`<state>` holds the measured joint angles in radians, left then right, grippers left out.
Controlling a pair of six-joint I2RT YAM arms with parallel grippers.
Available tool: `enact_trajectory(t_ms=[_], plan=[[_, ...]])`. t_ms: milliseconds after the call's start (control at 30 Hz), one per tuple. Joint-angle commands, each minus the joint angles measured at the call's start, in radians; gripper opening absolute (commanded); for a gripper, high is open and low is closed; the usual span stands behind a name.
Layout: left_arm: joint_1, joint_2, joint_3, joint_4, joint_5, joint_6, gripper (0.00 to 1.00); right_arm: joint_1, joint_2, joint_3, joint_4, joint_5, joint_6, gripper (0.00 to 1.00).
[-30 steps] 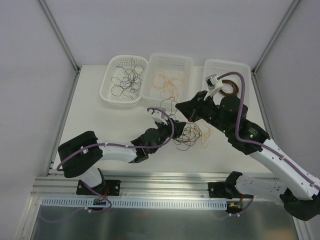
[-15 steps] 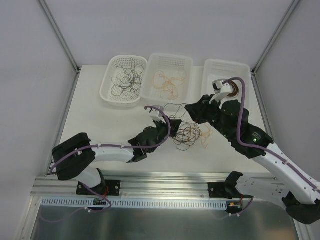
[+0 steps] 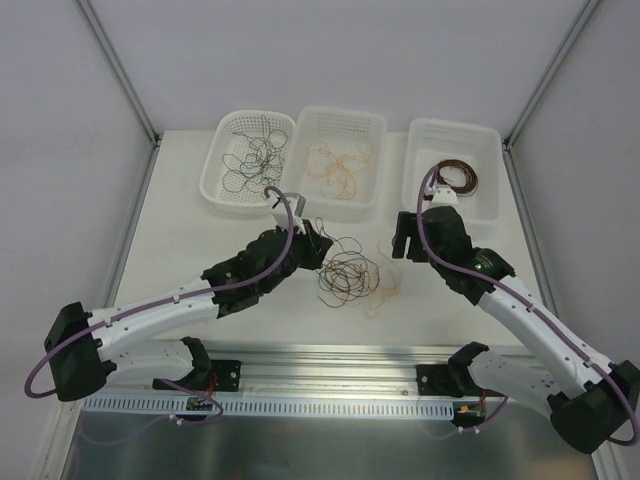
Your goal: Untangle the cables
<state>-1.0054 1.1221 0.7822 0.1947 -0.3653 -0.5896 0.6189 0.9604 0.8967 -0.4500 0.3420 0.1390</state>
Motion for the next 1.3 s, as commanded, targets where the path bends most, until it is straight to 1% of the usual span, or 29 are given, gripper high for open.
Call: enact_trajectory(t_ms=[0,133,167,267,400,500,567,667,700,833,900,933,1000,1033,1100,1133,1167,1200,1233,1267], plan=[[0.02,-0.08,0.061,-0.158,0.057,0.036,0.0,-0.018,0.069,-0.031,0.079,-0.139,-0.012,0.75],[0.028,-0.111,0.086,-0.213,0.072,0.048,0.0,0.008,0.156,-0.086,0.189,-0.283,-0.012,0.72],[0.028,-0.113,0.092,-0.218,0.077,0.054,0.0,0.018,0.169,-0.1,0.239,-0.3,-0.015,0.72],[0.031,-0.117,0.11,-0.244,0.091,0.057,0.0,0.059,0.221,-0.128,0.312,-0.379,-0.039,0.71],[0.033,-0.123,0.124,-0.282,0.086,0.063,0.0,0.12,0.247,-0.168,0.375,-0.463,-0.096,0.71],[0.034,-0.131,0.127,-0.311,0.069,0.068,0.0,0.137,0.232,-0.222,0.431,-0.532,-0.124,0.71],[0.036,-0.134,0.127,-0.327,0.065,0.07,0.0,0.142,0.219,-0.248,0.477,-0.555,-0.131,0.71],[0.04,-0.142,0.135,-0.343,0.06,0.074,0.0,0.156,0.215,-0.274,0.499,-0.575,-0.134,0.71],[0.042,-0.145,0.138,-0.348,0.06,0.076,0.0,0.159,0.228,-0.275,0.499,-0.575,-0.162,0.71],[0.045,-0.154,0.17,-0.373,0.066,0.093,0.0,0.159,0.296,-0.277,0.519,-0.552,-0.167,0.68],[0.047,-0.162,0.196,-0.397,0.069,0.102,0.0,0.159,0.322,-0.28,0.542,-0.535,-0.162,0.6],[0.048,-0.166,0.206,-0.406,0.071,0.105,0.0,0.159,0.34,-0.289,0.559,-0.526,-0.154,0.5],[0.05,-0.183,0.233,-0.434,0.074,0.117,0.0,0.16,0.354,-0.297,0.573,-0.502,-0.15,0.39],[0.053,-0.189,0.253,-0.445,0.072,0.129,0.0,0.157,0.36,-0.304,0.574,-0.492,-0.145,0.25],[0.059,-0.211,0.281,-0.495,0.062,0.143,0.0,0.151,0.357,-0.312,0.57,-0.466,-0.144,0.13],[0.065,-0.215,0.316,-0.52,0.048,0.164,0.0,0.144,0.341,-0.32,0.554,-0.456,-0.144,0.03],[0.068,-0.231,0.339,-0.544,0.013,0.177,0.0,0.124,0.333,-0.324,0.542,-0.443,-0.11,0.01],[0.07,-0.235,0.365,-0.57,-0.013,0.192,0.0,0.108,0.319,-0.326,0.527,-0.417,-0.102,0.01],[0.074,-0.239,0.421,-0.633,-0.041,0.223,0.0,0.09,0.307,-0.331,0.495,-0.408,-0.095,0.01],[0.079,-0.249,0.452,-0.661,-0.107,0.238,0.0,0.047,0.273,-0.341,0.479,-0.4,-0.075,0.01]])
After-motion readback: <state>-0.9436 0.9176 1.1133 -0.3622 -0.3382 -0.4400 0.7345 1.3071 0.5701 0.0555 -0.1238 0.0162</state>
